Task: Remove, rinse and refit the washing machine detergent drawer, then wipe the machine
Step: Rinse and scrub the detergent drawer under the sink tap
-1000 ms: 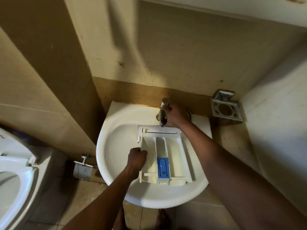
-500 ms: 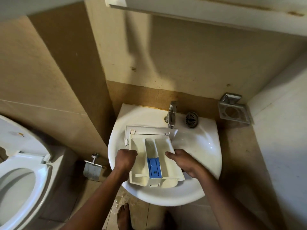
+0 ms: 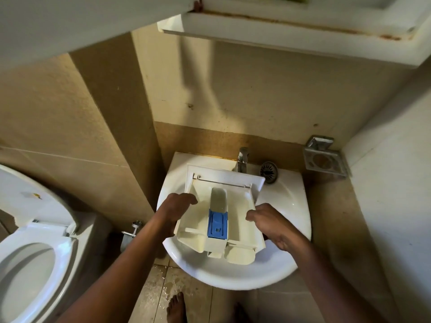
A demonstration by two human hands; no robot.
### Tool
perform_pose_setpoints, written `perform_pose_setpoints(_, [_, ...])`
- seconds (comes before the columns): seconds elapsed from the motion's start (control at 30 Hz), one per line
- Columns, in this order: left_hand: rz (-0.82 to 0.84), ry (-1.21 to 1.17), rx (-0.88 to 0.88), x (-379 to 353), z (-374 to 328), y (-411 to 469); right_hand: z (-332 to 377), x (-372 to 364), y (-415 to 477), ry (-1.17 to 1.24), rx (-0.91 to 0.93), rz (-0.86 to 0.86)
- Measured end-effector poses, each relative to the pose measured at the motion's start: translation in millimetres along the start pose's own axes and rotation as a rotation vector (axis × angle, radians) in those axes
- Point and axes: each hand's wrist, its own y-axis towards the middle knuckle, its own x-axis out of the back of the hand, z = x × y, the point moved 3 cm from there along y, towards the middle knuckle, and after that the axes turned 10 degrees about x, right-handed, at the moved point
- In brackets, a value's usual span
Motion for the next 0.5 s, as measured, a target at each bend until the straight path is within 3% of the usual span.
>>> perform_pose_setpoints(0.2, [0.015, -0.102, -0.094, -6.5, -33.5, -30.4, 46.9, 32.1, -25.9, 0.054, 0.157, -0.076])
perform_pose_setpoints(0.3, [0.005, -0.179, -0.142, -9.7, -46.9, -44.5, 51.9, 43.6, -31.7, 0.406, 0.204, -0.134])
perform_pose_setpoints(0.4, [-0.019, -0.225, -0.163, -13.2, -53.7, -50.4, 32.6, 30.7, -38.0, 0.827, 0.103, -0.312])
perform_pose_setpoints(0.5, [-0.071, -0.224, -0.19, -17.6, -52.8, -50.5, 15.4, -9.9, -49.6, 1.109, 0.012, -0.345])
